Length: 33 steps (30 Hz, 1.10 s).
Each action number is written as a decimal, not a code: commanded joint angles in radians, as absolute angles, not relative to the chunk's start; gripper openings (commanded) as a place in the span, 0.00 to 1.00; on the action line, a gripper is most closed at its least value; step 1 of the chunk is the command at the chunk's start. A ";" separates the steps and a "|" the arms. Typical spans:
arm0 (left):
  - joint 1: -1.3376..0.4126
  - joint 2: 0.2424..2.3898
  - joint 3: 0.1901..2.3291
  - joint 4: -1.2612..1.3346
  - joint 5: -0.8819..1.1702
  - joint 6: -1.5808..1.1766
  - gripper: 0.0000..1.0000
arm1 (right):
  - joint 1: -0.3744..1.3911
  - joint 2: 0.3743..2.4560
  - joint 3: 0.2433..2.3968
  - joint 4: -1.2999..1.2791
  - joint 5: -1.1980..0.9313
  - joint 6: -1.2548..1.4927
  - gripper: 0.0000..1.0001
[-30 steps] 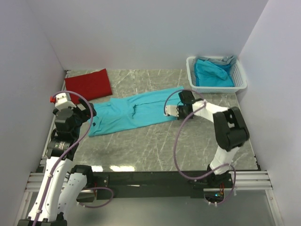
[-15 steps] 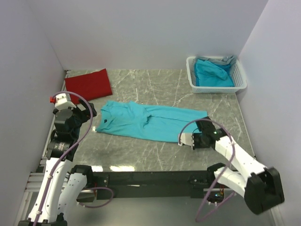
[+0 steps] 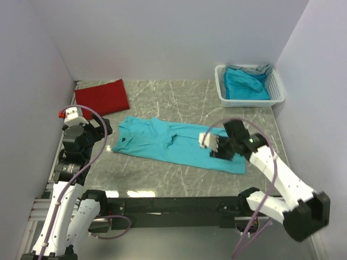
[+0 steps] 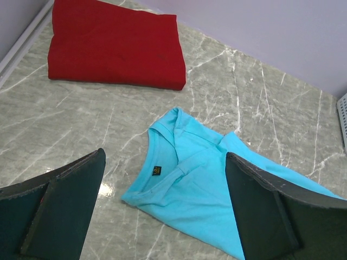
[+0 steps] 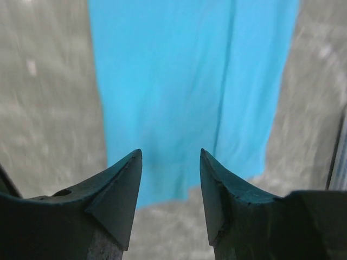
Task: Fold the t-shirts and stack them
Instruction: Fold the tshirt
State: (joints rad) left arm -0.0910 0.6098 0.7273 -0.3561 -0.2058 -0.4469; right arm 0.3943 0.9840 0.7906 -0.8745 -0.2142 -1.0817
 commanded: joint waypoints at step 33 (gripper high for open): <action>-0.092 0.626 0.727 -0.302 -0.175 -0.426 0.98 | 0.588 2.433 2.164 -0.816 -0.446 -0.135 0.61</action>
